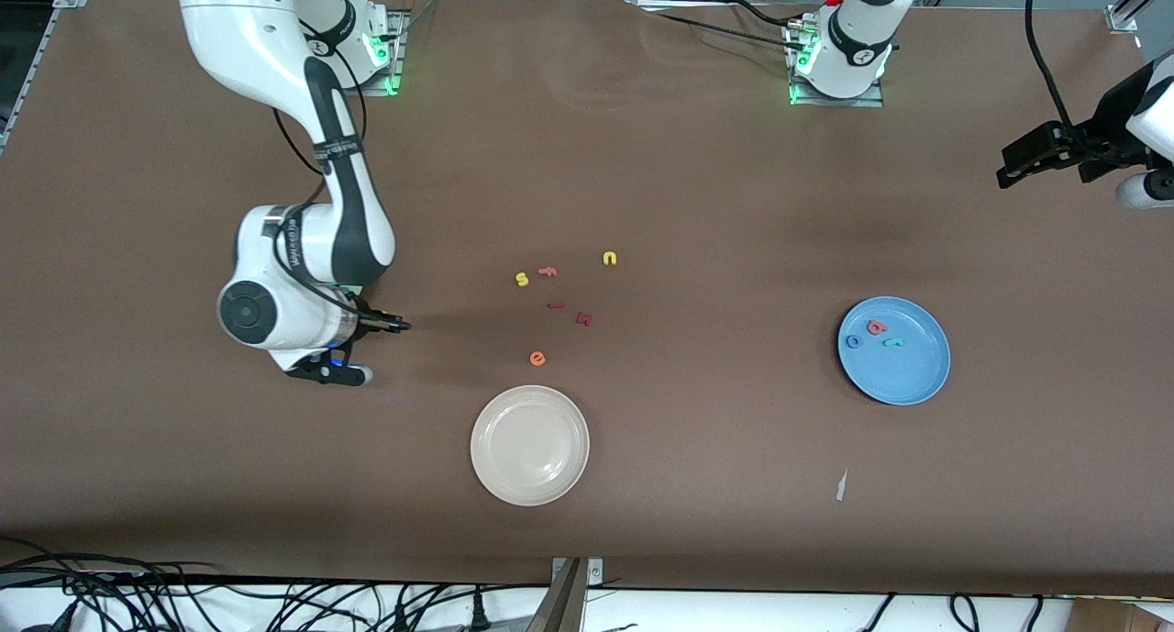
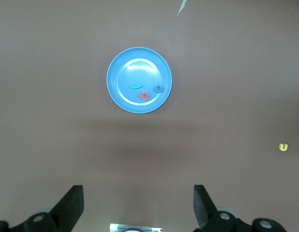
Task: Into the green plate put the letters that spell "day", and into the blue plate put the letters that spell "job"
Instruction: 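Carry the yellow a onto the green plate and open the right gripper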
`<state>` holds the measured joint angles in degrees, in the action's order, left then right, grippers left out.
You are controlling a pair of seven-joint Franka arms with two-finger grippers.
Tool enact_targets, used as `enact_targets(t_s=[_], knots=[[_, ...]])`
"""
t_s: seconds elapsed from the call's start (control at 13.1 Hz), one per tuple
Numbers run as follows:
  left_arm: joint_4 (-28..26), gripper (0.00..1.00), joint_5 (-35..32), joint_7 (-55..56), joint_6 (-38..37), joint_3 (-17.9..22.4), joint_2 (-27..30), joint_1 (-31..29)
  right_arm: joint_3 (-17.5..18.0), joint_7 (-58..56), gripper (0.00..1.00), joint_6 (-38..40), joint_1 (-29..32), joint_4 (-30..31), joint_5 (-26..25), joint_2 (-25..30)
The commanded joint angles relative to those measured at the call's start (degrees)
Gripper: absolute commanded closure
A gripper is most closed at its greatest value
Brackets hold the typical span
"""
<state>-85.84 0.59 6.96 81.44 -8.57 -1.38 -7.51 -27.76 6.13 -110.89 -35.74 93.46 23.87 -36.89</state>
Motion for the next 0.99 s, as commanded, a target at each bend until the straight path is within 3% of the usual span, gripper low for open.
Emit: enact_targets(t_s=[0.0,0.38,0.76,0.92], knots=[[1.8,0.0,-1.2,-0.8,-1.3,-0.2,-0.8,0.0,-1.2,-3.2,0.89,1.5,0.2,3.8,-0.1,4.0],[1.9,0.0,-1.3,-0.8,-1.3,-0.3,-0.8,0.4,-1.9,-6.6,0.87,-8.1,0.1,18.0,-2.7,11.7],[1.8,0.0,-1.2,-0.8,-1.4,-0.3,-0.7,0.3,-2.0,-11.8,0.83,-17.9,0.1,27.1,-2.5,13.9],[1.8,0.0,-1.3,-0.8,-1.4,-0.3,-0.8,0.3,-2.0,-11.8,0.0,-17.7,0.2,27.0,-2.4,13.8]])
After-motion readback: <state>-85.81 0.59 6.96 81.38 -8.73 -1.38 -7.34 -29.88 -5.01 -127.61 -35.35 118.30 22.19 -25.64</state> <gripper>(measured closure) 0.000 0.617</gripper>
